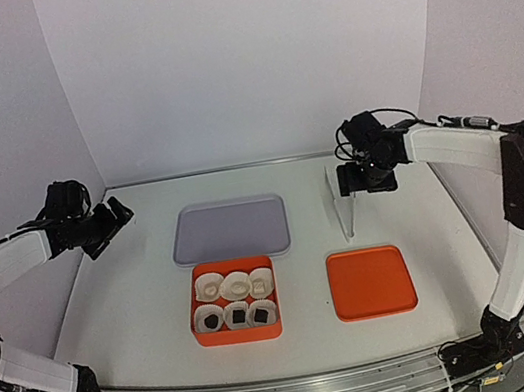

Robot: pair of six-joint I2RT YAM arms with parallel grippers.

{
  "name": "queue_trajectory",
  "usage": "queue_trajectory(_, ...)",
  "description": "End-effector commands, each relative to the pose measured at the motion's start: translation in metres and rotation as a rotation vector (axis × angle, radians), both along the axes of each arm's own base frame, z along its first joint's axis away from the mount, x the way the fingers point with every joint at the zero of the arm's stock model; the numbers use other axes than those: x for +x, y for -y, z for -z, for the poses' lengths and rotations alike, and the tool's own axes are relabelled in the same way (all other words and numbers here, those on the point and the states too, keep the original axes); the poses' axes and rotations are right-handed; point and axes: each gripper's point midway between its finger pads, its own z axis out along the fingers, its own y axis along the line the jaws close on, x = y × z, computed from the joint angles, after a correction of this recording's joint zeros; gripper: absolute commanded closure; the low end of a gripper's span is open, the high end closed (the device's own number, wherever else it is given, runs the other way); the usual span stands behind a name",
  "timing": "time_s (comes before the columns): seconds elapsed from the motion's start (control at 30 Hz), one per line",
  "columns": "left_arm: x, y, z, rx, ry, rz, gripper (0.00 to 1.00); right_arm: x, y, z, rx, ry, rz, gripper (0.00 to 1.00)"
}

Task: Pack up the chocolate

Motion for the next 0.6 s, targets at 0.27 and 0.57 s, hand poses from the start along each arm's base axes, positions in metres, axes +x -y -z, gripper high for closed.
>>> queue_trajectory(0.27,0.002,0.017,-0.018,-0.043,0.057,0.094,0.00,-0.147,0.051,0.035,0.091,-0.464,-0.060,0.24)
queue_trajectory(0.57,-0.007,0.015,-0.013,-0.038,0.035,0.088,0.00,-0.168,0.073,0.079,0.057,-0.630,0.003,0.38)
